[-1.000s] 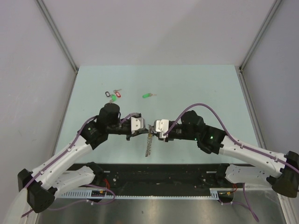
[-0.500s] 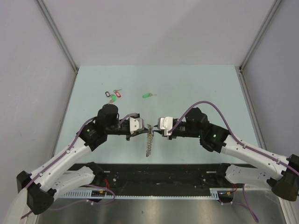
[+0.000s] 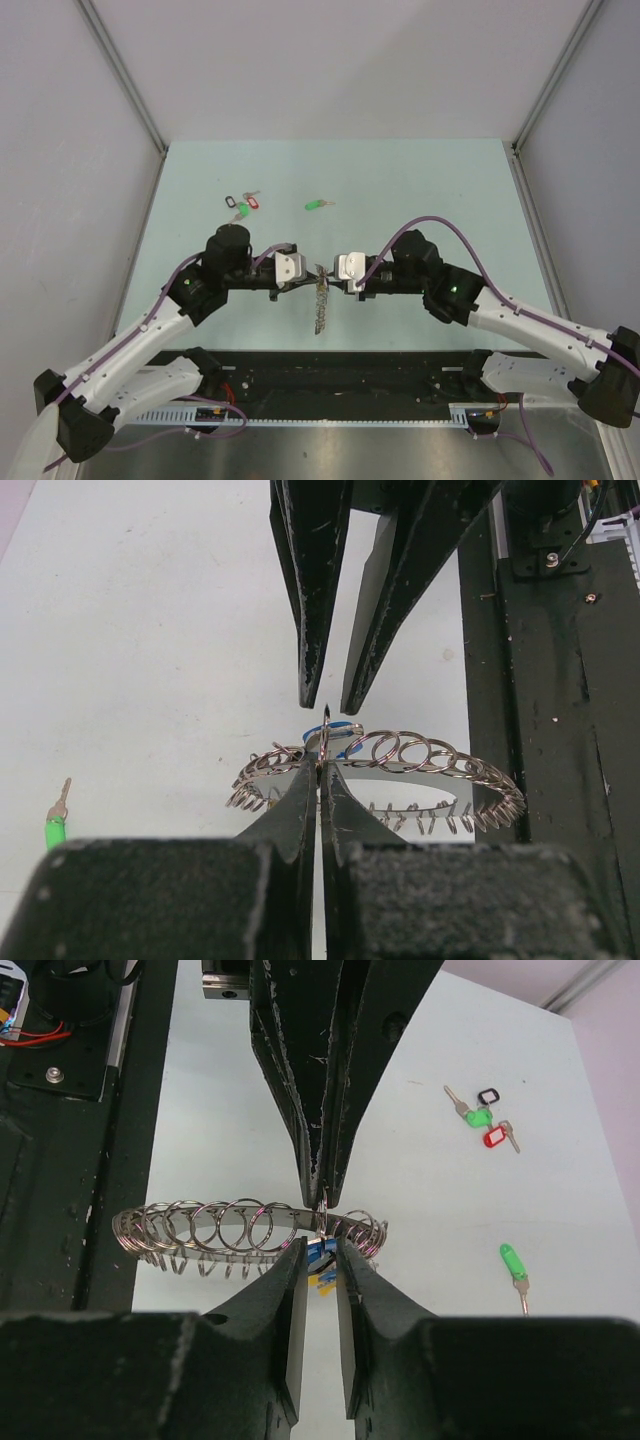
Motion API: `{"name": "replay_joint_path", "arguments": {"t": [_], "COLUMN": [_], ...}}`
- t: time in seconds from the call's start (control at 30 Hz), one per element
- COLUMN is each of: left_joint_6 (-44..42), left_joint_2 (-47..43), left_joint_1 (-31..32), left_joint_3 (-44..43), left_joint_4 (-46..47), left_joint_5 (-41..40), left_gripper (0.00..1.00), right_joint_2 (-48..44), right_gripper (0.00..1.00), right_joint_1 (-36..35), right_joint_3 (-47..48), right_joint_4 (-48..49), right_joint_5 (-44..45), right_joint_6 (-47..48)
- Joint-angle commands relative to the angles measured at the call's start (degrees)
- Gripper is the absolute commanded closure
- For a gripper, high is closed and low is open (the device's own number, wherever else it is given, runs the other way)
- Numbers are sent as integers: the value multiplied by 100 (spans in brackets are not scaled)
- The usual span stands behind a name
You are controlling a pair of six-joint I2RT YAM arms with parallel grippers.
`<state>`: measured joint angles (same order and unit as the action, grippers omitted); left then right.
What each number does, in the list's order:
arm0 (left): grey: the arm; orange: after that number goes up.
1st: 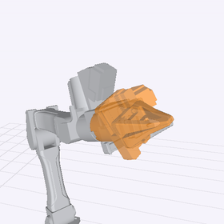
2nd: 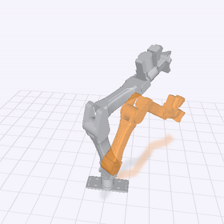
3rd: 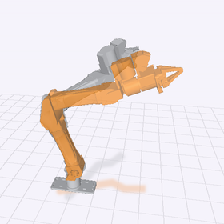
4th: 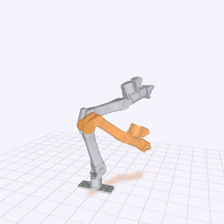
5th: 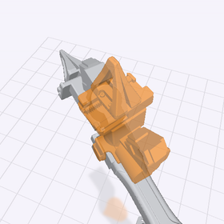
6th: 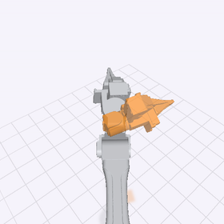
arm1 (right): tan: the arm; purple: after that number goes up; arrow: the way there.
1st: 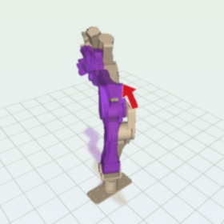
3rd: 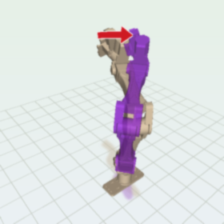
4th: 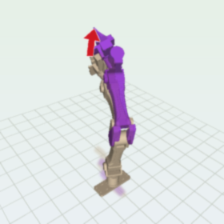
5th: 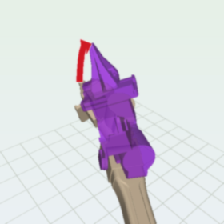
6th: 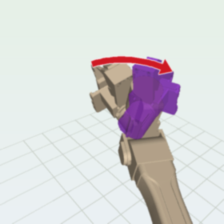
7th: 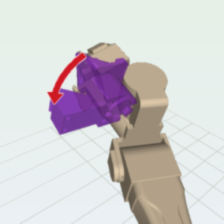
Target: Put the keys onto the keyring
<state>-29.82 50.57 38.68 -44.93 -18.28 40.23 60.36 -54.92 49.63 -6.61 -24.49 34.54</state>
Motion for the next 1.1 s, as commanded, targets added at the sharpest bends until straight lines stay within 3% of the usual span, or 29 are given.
{"name": "replay_joint_path", "arguments": {"t": [0.0, 0.33, 0.57, 1.07], "left_joint_6": [38, 47, 47, -32], "left_joint_2": [-152, -187, -170, 94], "left_joint_1": [35, 35, 35, 35], "left_joint_3": [-25, -7, -25, -209], "left_joint_4": [361, 396, 343, 53], "left_joint_5": [108, 161, 178, 231], "left_gripper": [100, 100, 100, 100], "right_joint_2": [55, 134, 134, 37], "right_gripper": [79, 83, 100, 100], "right_joint_1": [42, 42, 42, -63], "right_joint_3": [65, 73, 91, 100], "right_joint_4": [116, 178, 178, 204], "right_joint_5": [-47, -73, -135, -38], "right_joint_6": [35, 26, 8, -9]}}
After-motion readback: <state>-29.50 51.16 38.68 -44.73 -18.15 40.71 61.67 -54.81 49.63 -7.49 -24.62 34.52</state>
